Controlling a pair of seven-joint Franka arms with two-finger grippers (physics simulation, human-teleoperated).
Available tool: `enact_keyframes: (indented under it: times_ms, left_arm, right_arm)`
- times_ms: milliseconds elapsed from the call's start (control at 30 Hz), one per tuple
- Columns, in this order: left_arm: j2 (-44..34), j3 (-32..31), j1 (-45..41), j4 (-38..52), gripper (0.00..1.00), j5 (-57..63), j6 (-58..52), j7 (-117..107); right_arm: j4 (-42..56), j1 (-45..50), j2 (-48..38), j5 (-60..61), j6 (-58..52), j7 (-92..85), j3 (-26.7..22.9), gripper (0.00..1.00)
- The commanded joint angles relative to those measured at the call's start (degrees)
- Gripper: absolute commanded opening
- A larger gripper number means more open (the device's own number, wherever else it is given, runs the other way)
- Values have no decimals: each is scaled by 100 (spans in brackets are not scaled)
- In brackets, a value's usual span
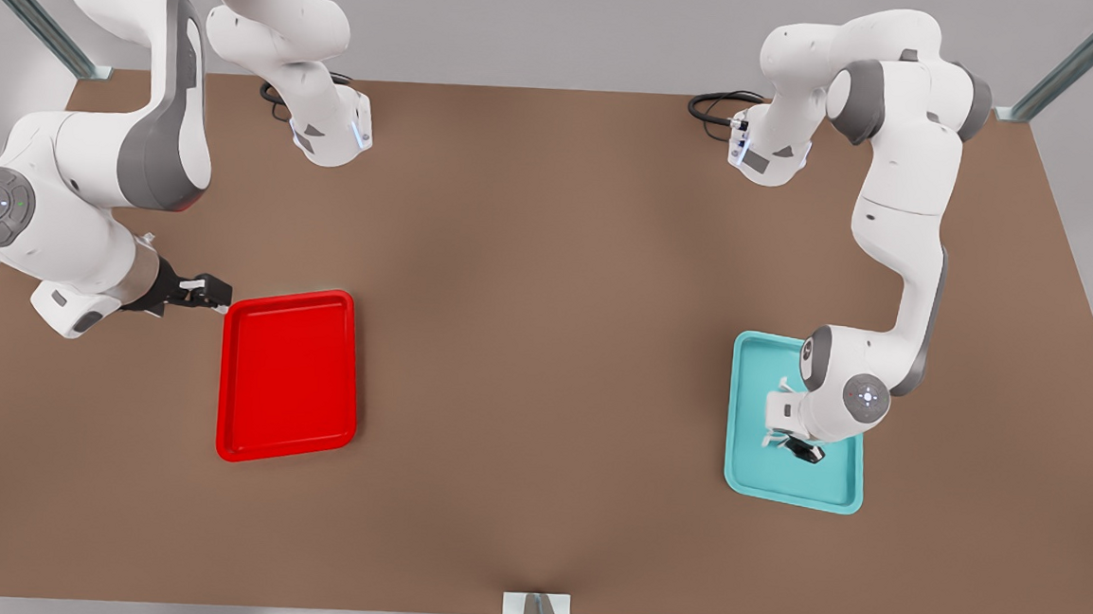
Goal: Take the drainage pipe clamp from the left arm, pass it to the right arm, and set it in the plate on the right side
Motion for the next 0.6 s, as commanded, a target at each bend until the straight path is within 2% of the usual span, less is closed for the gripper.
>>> enact_keyframes:
  times_ms: [0,367,400,433,467,567]
  left_arm:
    - [-6,5,0,5,42,3,-5,12]
    - [29,40,0,-3,43,20,-5,3]
    - [29,49,0,-3,39,11,-5,3]
    - [29,58,0,-3,28,11,-5,-6]
    - [29,75,0,-3,21,-6,-14,-15]
    - [29,84,0,-3,21,-6,-14,-164]
  right_arm:
    - [-14,7,-6,-5,-16,-16,-2,100]
    - [-23,51,3,4,-25,2,-2,100]
    - [-23,77,3,4,-17,2,-2,100]
    - [-14,77,3,-5,-16,2,-2,100]
    - [-14,86,11,-14,-16,19,-2,100]
    - [-23,139,29,-31,-16,46,-2,100]
